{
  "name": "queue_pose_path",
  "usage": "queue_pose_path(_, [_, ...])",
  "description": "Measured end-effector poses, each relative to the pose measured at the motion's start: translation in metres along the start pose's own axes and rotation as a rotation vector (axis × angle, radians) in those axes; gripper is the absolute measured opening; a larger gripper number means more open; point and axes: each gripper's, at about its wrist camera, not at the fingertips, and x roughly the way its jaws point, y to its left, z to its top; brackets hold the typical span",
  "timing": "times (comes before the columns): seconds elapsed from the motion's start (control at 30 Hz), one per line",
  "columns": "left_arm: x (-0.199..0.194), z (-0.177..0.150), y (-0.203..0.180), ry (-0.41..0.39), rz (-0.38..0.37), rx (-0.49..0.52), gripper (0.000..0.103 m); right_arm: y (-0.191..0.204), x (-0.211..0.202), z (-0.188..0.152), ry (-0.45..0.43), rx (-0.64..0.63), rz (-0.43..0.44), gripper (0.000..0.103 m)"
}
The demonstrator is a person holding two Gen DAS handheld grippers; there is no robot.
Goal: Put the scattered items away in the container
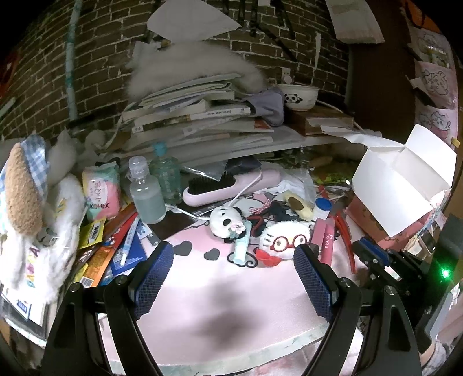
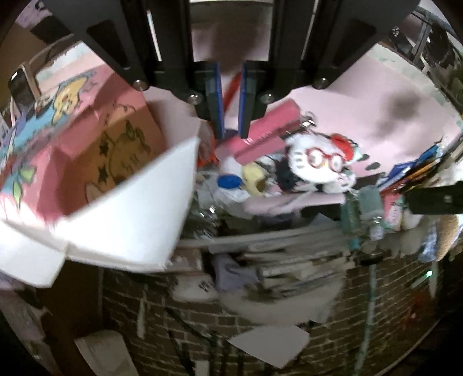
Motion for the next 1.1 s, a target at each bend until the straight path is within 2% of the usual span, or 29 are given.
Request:
queue_pose_path(0.2, [0.002, -0.001, 0.001, 0.002, -0.006, -0.007, 0.083, -0.01, 0.011, -0.005, 0.028, 0.02, -0.037, 0.011])
queue_pose_path(0.4, [0.006, -0.002, 0.001, 0.005, -0.003, -0.006, 0.083, -0.011, 0.019, -0.003, 0.035, 0.036, -0.002, 0.024])
queue_pose_path(0.43, [0.007, -0.002, 0.002, 0.006, -0.001, -0.007, 0.083, -0.01, 0.019, -0.002, 0.027, 0.034, -0.002, 0.031])
queue_pose_path(0.47, [0.007, -0.002, 0.003, 0.007, -0.002, -0.01, 0.083, -0.009, 0.019, -0.002, 0.015, 0.029, -0.004, 0.033])
queue_pose_path(0.63, [0.009, -0.003, 0.006, 0.009, 0.0, -0.015, 0.083, -0.007, 0.035, 0.0, 0.056, 0.025, -0.026, 0.032])
queue_pose_path(0.7, [0.009, -0.003, 0.007, 0.009, -0.001, -0.016, 0.083, -0.005, 0.036, -0.003, 0.051, 0.013, -0.032, 0.024])
queue_pose_path(0.8, [0.009, -0.004, 0.008, 0.012, -0.001, -0.016, 0.083, -0.006, 0.034, -0.006, 0.035, 0.022, -0.035, 0.019])
queue_pose_path(0.87, [0.009, -0.004, 0.008, 0.012, -0.004, -0.017, 0.083, -0.007, 0.033, -0.007, 0.027, 0.019, -0.04, 0.009])
queue_pose_path(1.1, [0.007, -0.005, 0.007, 0.008, -0.009, -0.021, 0.083, -0.003, 0.01, -0.006, -0.053, -0.023, -0.061, 0.009])
